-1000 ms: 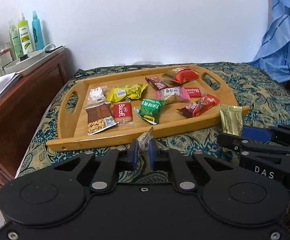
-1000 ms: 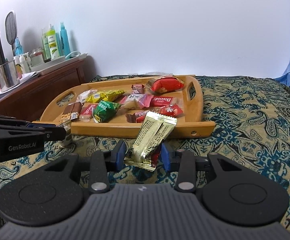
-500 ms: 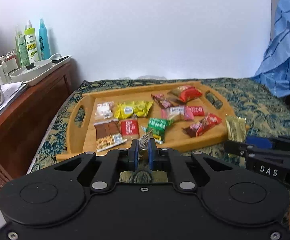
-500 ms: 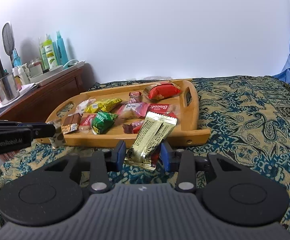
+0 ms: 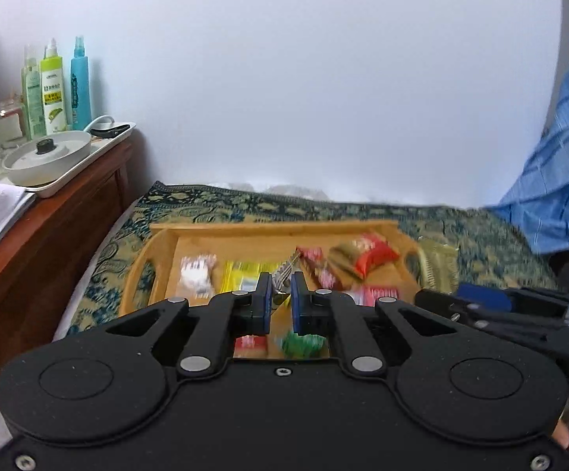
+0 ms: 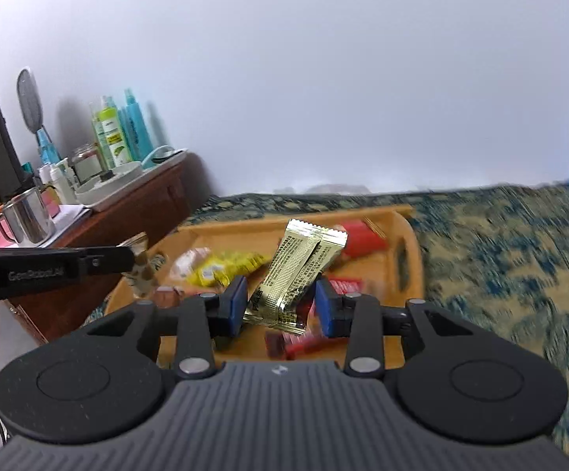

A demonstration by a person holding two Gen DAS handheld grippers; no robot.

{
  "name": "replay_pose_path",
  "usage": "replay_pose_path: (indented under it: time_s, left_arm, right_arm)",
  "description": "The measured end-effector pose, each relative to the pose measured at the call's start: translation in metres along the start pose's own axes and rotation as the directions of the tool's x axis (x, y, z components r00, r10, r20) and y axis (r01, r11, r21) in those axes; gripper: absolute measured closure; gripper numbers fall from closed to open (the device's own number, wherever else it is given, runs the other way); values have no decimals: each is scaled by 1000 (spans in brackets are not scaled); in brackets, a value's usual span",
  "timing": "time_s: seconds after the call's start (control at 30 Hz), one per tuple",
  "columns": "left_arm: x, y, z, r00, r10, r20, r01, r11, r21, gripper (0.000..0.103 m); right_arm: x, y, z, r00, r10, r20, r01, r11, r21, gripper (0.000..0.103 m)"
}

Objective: Organize snacks
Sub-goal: 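Lift both held items and carry them over the wooden tray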

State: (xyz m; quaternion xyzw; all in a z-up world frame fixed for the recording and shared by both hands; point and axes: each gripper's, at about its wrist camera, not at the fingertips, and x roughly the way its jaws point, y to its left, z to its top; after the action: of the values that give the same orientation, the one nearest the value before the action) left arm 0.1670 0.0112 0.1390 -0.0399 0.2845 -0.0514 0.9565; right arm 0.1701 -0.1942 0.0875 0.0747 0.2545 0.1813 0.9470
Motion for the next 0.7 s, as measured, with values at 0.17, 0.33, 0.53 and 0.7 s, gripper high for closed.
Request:
replay_pose_path:
  time_s: [0.17, 0.33, 0.53, 0.7]
  left_arm:
    - [32, 13, 25, 1000, -21, -19, 20, 998, -59, 94]
    - [67, 22, 42, 1000, -16, -20, 14, 998, -65, 94]
    - [118, 37, 49, 999, 17, -47, -20, 998, -62, 94]
    - [152, 52, 42, 996, 43, -76, -48, 996, -68, 94]
  right_arm:
    - [34, 5, 29, 999, 31, -42, -33, 999, -29, 62]
    - [74, 7, 46, 995, 37, -88, -42, 998, -51, 62]
    - [130, 6, 51, 985, 58, -162, -70, 995, -66, 62]
    - [166, 7, 48, 974, 82, -213, -99, 993, -68, 62]
